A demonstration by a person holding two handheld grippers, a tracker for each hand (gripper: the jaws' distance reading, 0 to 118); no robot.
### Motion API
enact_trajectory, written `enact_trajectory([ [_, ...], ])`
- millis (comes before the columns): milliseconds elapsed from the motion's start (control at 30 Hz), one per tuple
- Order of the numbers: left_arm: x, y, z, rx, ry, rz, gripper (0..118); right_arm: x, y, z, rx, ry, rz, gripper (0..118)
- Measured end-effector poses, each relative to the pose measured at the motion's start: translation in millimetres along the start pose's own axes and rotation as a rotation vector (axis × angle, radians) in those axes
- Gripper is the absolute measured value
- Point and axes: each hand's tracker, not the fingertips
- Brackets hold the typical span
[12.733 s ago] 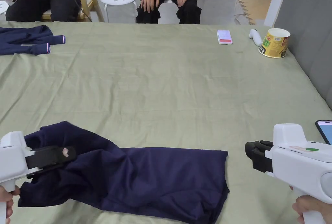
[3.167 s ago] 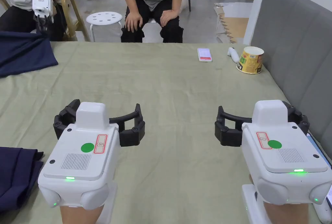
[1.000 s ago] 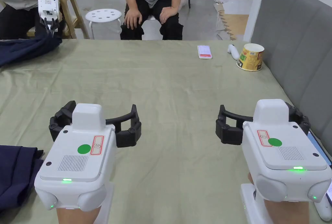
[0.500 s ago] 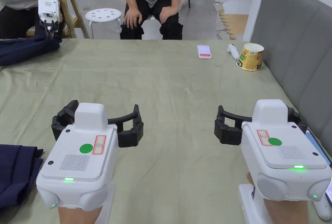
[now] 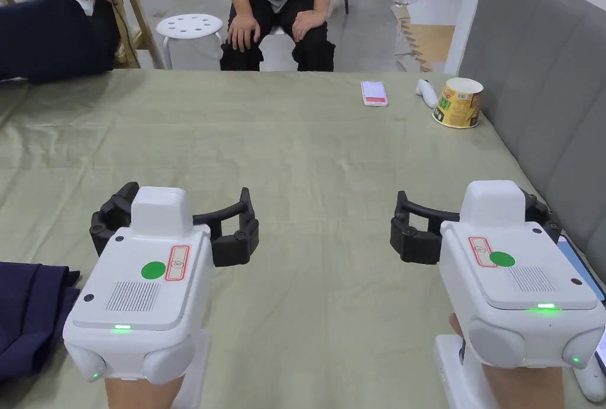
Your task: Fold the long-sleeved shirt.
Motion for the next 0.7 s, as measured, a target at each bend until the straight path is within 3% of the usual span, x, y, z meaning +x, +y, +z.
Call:
enact_trajectory([
  [167, 1.0, 0.7, -0.2, 0.001, -0.001, -0.004, 111, -2.5, 2.4, 2.0, 0.022, -0.015, -0.042, 118],
  [267, 1.1, 0.6, -0.5, 0.001, -0.005, -0.005, 111, -4.0, 6.1, -0.1, -0.072, -0.021, -0.074, 118],
  [433, 0.7, 2.5, -1.2, 0.0, -0.013, 0.006, 111, -9.9, 4.6, -0.8, -0.091, -0.101, -0.037, 118],
  [600, 1.3, 3.0, -1.0, 0.003, -0.012, -0.002, 111, -4.1, 4.6, 0.9, -0.106, 0.005, -0.05, 118],
  [700, 2.0, 3.4, -1.5, 0.001, -0.013, 0.001, 111, -3.9, 5.3, 2.5, -0.096, 0.015, -0.056, 118],
])
